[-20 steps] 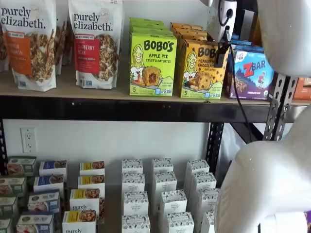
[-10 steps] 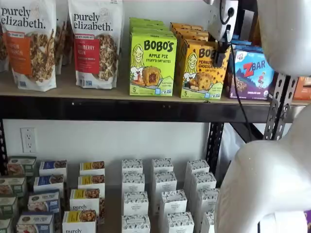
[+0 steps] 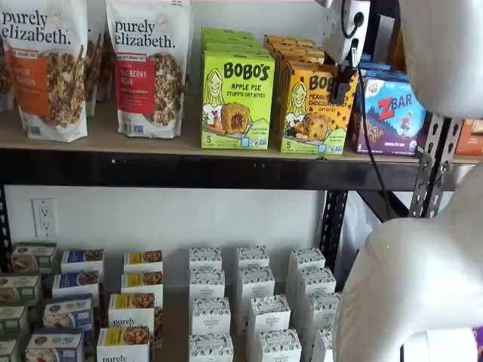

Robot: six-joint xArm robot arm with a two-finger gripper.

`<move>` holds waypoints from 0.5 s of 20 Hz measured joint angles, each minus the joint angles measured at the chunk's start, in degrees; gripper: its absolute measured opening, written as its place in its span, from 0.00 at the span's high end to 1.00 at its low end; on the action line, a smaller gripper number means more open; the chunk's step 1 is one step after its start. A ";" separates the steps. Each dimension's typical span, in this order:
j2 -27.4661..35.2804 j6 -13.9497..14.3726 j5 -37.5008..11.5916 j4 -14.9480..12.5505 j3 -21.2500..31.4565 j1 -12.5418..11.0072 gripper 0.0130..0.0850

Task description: Pick up the orange box on the top shelf, the fifth box from the left

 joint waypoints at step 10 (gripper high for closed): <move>-0.09 -0.07 0.11 0.85 0.01 -0.19 0.72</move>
